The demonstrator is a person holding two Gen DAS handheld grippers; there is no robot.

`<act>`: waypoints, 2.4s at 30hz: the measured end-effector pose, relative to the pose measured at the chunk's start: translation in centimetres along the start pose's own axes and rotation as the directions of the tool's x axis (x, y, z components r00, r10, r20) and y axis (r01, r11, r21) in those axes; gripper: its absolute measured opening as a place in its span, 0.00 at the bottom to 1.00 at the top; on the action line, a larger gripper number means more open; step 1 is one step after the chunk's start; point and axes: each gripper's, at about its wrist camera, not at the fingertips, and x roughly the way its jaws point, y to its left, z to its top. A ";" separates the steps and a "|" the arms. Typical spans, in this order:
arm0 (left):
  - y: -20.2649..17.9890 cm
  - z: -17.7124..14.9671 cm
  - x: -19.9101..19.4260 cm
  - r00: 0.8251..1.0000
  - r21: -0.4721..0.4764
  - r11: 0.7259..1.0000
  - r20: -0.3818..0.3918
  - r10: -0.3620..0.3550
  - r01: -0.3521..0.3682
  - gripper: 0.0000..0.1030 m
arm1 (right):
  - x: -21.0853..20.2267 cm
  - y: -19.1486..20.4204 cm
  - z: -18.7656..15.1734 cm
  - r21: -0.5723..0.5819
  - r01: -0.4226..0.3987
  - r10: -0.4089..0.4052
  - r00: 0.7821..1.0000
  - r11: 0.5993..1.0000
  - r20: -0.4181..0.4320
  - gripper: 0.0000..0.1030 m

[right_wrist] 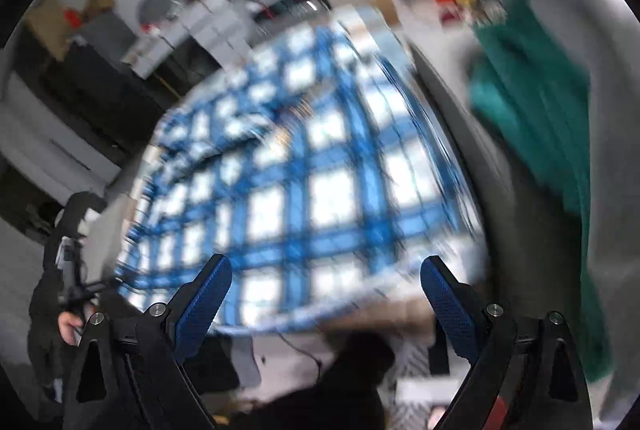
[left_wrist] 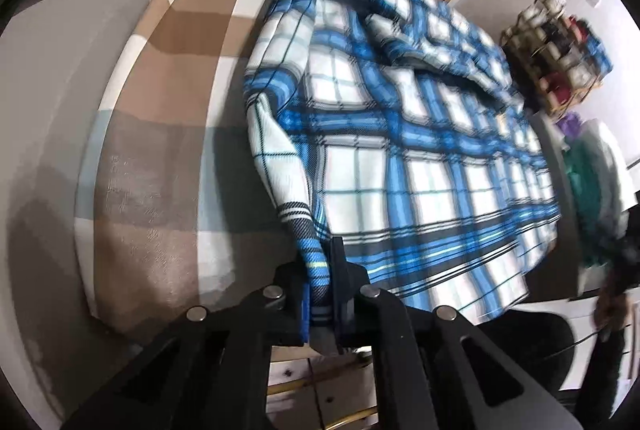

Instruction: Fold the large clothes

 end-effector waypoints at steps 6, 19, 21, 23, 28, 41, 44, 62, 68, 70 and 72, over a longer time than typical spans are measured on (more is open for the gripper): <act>0.3 -0.1 -1.2 0.998 -0.021 1.000 0.062 -0.019 0.020 0.02 | 2.3 -2.5 -0.3 0.141 0.060 -0.062 0.998 0.988 0.006 0.91; 0.7 0.1 -1.4 0.997 -0.048 0.998 0.064 -0.043 0.046 0.02 | 5.7 -2.8 1.6 0.245 0.179 -0.195 0.980 0.953 0.044 0.87; 0.7 0.1 -1.3 0.998 -0.039 0.999 0.062 -0.033 0.035 0.02 | 5.9 -2.8 1.4 0.247 0.221 -0.242 0.969 0.943 0.054 0.80; 0.5 0.1 -1.2 0.998 -0.030 0.999 0.056 -0.017 0.018 0.02 | 6.2 -2.8 1.5 0.243 0.235 -0.260 0.963 0.941 0.072 0.73; 1.5 0.2 -1.3 0.998 -0.055 0.998 0.056 -0.016 0.019 0.02 | 6.5 -2.2 1.5 0.201 0.290 -0.314 0.944 0.936 0.100 0.17; 4.4 0.5 -3.1 0.992 -0.141 0.990 0.129 0.007 0.011 0.02 | 5.1 2.9 -0.8 -0.016 0.149 -0.148 0.988 0.989 0.053 0.04; 3.6 0.6 -2.5 0.994 -0.112 0.994 0.111 0.024 -0.011 0.02 | 4.9 2.9 -0.9 -0.074 0.260 -0.261 0.965 0.963 -0.001 0.21; 2.8 0.4 -1.3 0.999 -0.073 0.997 0.044 0.011 -0.007 0.02 | 5.8 -0.1 5.9 -0.210 0.403 -0.435 0.890 0.891 -0.135 0.67; 2.8 0.4 -0.9 1.000 -0.066 0.998 0.020 0.015 -0.014 0.02 | 8.1 -2.5 6.0 -0.164 0.418 -0.447 0.863 0.893 -0.234 0.65; 2.7 0.4 -1.0 1.000 -0.062 0.998 0.020 0.016 -0.015 0.02 | 8.4 -2.2 5.6 -0.184 0.407 -0.442 0.864 0.895 -0.239 0.62; 2.7 0.4 -1.0 1.000 -0.060 0.998 0.020 0.021 -0.020 0.02 | 8.2 -1.8 4.9 -0.186 0.379 -0.416 0.878 0.907 -0.238 0.40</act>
